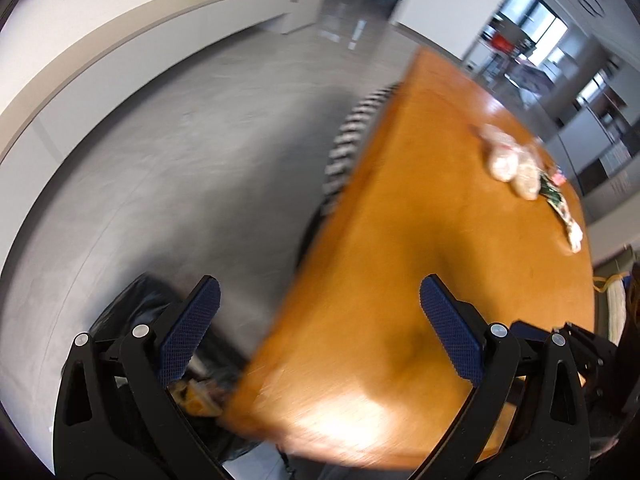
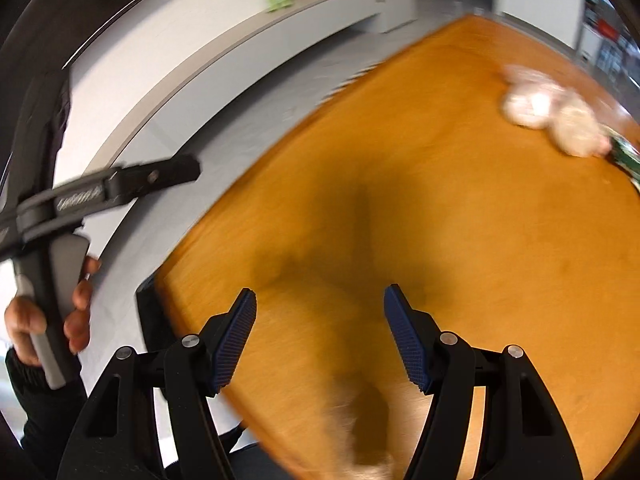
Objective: Collect trash
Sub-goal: 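Grasp the red-labelled plastic bag with the left gripper while the right gripper grasps the crumpled clear bag, then carry both plastic bags over the bin and open both grippers, then grasp the pink case with the left gripper while the right gripper grasps the green snack bag, then carry the pink case and snack bag over the bin and open both grippers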
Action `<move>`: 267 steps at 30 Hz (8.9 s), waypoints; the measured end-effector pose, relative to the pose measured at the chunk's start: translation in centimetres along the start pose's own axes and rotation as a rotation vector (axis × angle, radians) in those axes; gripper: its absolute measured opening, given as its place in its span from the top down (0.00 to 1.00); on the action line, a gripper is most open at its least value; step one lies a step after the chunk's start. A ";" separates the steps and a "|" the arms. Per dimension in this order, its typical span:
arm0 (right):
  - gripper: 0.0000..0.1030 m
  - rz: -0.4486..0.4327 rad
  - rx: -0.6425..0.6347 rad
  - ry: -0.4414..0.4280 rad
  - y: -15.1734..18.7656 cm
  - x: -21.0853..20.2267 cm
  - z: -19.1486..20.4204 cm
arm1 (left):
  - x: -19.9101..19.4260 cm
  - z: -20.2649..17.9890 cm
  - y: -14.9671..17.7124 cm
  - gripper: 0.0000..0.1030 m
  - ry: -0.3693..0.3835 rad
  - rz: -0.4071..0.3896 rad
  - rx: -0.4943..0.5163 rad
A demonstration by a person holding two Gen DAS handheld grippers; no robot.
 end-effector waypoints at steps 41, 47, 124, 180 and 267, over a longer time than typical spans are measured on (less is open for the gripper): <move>0.70 -0.057 0.489 0.001 -4.9 -2.0 -22.9 | 16.6 -25.1 -14.0 0.55 -0.111 0.090 0.360; 0.70 -0.074 0.431 0.011 -2.8 -3.1 -18.8 | 12.8 -22.5 -11.0 0.55 -0.083 0.057 0.349; 0.27 -0.015 -0.150 -0.061 7.9 1.3 12.9 | -3.8 9.9 12.7 0.06 -0.104 -0.099 -0.170; 0.79 -0.357 0.901 -0.134 -8.1 -8.0 -38.4 | 17.5 -32.7 -16.0 0.06 0.025 0.159 0.083; 0.41 0.105 -0.254 -0.112 8.5 9.0 25.9 | -3.7 24.4 19.6 0.06 -0.226 0.007 -0.361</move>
Point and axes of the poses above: each gripper's, at about its wrist camera, not at the fingertips, and x roughly the way its jaws point, z to its left, y to its underside, the point moved 8 cm from there along x, roughly the way its jaws point, and after that the axes turned 10 degrees about z, right-handed, at the moved point
